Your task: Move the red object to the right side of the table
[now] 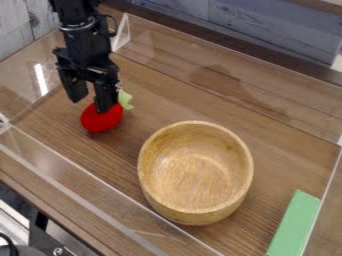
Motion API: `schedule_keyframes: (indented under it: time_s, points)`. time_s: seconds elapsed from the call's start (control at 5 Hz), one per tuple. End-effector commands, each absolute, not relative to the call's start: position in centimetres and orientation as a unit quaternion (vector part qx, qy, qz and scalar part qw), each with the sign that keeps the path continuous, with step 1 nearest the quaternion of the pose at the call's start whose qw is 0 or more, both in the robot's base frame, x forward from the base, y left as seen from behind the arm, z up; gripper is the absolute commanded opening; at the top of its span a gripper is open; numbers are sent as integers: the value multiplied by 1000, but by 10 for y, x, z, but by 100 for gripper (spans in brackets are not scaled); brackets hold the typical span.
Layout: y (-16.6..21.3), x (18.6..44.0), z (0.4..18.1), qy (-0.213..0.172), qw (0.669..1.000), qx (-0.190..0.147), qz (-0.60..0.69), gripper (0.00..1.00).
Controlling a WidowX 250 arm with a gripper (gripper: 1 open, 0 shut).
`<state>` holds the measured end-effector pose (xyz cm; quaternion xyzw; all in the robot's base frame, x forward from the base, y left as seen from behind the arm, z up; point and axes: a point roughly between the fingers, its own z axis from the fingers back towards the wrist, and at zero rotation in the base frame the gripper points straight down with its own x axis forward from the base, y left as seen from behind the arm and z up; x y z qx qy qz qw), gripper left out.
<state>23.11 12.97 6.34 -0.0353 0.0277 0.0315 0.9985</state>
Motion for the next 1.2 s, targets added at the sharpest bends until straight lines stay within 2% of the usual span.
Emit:
schedule_keyframes:
  time_s: [0.0, 0.6, 1.0]
  points:
    - [142, 238, 81, -3, 998, -13, 63, 100]
    - [118, 246, 71, 12, 998, -6, 66, 100]
    - [127, 256, 72, 21, 1000, -4, 10, 100]
